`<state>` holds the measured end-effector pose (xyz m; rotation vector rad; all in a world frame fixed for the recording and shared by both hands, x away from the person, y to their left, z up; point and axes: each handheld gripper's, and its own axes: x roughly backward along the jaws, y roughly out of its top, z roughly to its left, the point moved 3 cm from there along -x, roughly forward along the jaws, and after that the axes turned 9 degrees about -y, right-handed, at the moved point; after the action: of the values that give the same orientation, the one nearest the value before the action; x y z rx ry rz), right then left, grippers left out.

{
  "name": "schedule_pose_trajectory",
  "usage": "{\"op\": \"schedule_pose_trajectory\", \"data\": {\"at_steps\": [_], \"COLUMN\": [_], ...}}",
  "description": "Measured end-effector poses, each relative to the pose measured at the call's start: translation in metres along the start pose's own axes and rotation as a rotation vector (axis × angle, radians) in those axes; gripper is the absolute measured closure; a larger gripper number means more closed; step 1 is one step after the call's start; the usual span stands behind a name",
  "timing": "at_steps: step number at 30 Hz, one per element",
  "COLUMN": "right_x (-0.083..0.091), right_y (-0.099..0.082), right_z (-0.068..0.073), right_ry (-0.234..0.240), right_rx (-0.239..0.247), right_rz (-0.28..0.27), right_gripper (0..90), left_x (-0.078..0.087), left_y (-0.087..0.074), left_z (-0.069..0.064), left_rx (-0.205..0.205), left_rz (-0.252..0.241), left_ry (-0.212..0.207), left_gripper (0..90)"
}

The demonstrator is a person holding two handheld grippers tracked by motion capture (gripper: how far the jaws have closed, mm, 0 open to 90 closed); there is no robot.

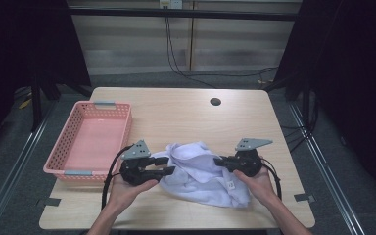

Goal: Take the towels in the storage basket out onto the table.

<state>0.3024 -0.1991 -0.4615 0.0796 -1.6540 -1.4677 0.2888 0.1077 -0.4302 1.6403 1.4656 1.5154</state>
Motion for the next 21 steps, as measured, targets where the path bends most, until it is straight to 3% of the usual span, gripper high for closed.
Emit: {"op": "schedule_pose_trajectory", "data": {"at_steps": [1,2,4,5,8,11,14,15,19,21], "right_x": [0.003,0.006,0.012,0.013,0.016,0.018,0.022,0.024,0.026,0.026], "right_y": [0.002,0.003,0.006,0.007,0.009,0.006,0.0,-0.003,-0.011,-0.012], "right_z": [-0.003,-0.006,-0.013,-0.017,-0.029,-0.041,-0.052,-0.055,-0.056,-0.054], "right_ry": [0.002,-0.004,-0.015,-0.023,-0.039,-0.049,-0.073,-0.07,-0.065,-0.061], "right_rx": [-0.009,-0.018,-0.031,-0.038,-0.07,-0.109,-0.13,-0.143,-0.149,-0.142], "right_rz": [-0.011,-0.021,-0.035,-0.039,-0.049,-0.057,-0.06,-0.059,-0.03,-0.024], "right_gripper": [85.1,85.0,85.0,85.0,84.9,84.9,84.9,84.9,84.9,84.8], "left_x": [0.0,-0.001,-0.009,-0.016,-0.039,-0.049,-0.047,-0.046,-0.041,-0.037], "left_y": [-0.001,-0.002,-0.007,-0.012,-0.032,-0.042,-0.046,-0.047,-0.045,-0.039], "left_z": [0.0,-0.001,0.0,0.001,0.011,0.022,0.034,0.039,0.054,0.049], "left_rx": [0.003,-0.017,-0.005,-0.002,0.035,0.047,-0.019,-0.018,0.033,0.043], "left_rz": [-0.002,0.008,0.043,0.077,0.165,0.204,0.239,0.249,0.222,0.161], "left_ry": [-0.004,0.022,-0.016,-0.012,0.011,0.056,0.118,0.133,0.112,0.07], "left_gripper": [56.9,56.3,58.2,58.4,59.7,56.6,58.8,58.8,60.3,61.7]}}
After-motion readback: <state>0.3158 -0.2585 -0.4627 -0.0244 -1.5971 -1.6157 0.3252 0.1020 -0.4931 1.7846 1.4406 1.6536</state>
